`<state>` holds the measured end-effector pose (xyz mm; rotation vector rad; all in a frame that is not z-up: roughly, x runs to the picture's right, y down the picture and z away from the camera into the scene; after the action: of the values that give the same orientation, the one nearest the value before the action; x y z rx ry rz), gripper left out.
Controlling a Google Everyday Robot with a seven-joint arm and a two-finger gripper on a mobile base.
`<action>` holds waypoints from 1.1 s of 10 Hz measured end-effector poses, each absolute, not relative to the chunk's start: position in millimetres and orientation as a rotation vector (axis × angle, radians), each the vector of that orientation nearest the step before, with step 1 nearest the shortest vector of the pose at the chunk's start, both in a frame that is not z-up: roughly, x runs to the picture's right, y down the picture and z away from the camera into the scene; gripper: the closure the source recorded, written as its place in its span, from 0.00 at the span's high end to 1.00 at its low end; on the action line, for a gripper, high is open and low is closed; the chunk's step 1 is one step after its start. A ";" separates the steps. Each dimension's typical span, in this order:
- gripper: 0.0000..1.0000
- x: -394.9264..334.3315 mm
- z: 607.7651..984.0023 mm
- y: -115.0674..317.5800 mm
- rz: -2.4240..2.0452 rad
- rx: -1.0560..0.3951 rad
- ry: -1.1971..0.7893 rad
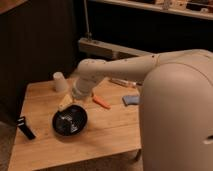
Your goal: Place the ceramic cup over the eraser
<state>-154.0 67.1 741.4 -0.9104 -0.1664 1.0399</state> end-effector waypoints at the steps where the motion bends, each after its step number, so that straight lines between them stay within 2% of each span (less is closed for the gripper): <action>1: 0.80 -138.5 748.4 67.0 1.068 -0.907 -0.178; 3: 0.80 -102.0 760.3 66.4 1.128 -0.894 -0.213; 6: 0.80 -97.8 756.5 46.7 1.102 -0.873 -0.224; 9: 0.80 -129.9 735.1 -17.8 1.014 -0.822 -0.190; 11: 0.80 -154.3 742.5 -66.0 0.961 -0.791 -0.129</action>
<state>-154.3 -66.0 742.5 -0.7906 -0.1293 0.9614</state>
